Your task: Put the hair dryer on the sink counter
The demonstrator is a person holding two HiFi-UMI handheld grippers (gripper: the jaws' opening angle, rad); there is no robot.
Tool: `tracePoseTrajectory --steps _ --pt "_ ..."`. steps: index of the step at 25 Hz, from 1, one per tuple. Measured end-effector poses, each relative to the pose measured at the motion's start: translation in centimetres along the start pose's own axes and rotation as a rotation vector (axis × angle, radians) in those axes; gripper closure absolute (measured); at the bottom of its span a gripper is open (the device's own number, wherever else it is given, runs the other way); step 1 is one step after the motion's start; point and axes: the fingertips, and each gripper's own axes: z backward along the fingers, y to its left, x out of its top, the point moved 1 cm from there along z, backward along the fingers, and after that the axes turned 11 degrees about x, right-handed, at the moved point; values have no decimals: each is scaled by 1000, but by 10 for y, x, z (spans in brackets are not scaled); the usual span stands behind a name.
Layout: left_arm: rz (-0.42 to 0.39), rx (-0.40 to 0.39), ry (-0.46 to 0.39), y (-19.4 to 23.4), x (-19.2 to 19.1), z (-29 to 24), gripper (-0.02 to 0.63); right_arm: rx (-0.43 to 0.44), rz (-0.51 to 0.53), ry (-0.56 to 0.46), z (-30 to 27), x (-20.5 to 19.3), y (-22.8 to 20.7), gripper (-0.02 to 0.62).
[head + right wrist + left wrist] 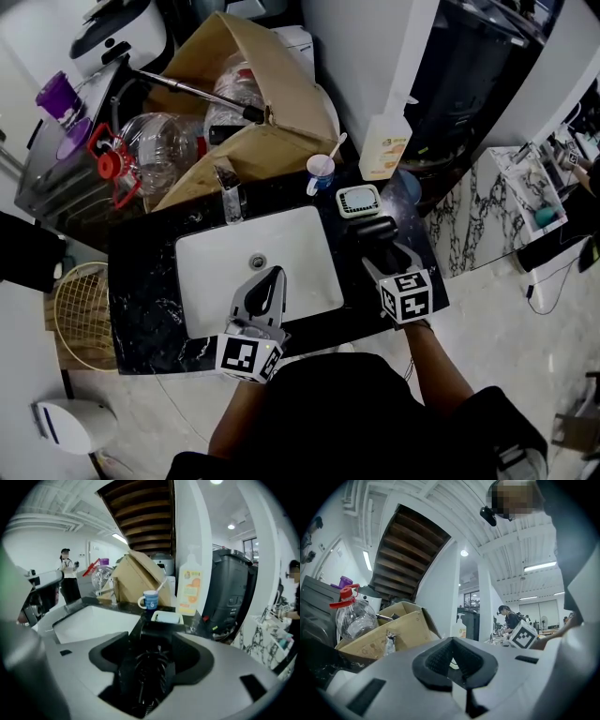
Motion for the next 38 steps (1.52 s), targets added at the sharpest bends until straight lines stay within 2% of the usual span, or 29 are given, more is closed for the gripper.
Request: tracePoseTrajectory --steps 5,8,12,15,19,22,34,38 --pt "-14 -6 -10 -5 7 2 611 -14 85 -161 32 51 16 318" --pt "-23 -4 -17 -7 12 5 611 -80 146 -270 58 77 20 367" --pt "-40 12 -28 -3 20 10 611 -102 221 -353 82 103 32 405" --pt "-47 18 -36 0 24 10 611 -109 287 -388 95 116 43 475" --pt "-30 20 -33 1 21 9 611 -102 301 -418 103 123 50 536" --pt "-33 18 -32 -3 21 10 611 -128 327 -417 107 124 50 594" --pt "-59 7 -49 -14 26 13 611 -109 316 -476 119 125 55 598" --pt "-63 2 -47 -16 26 13 611 -89 274 -486 114 120 54 598"
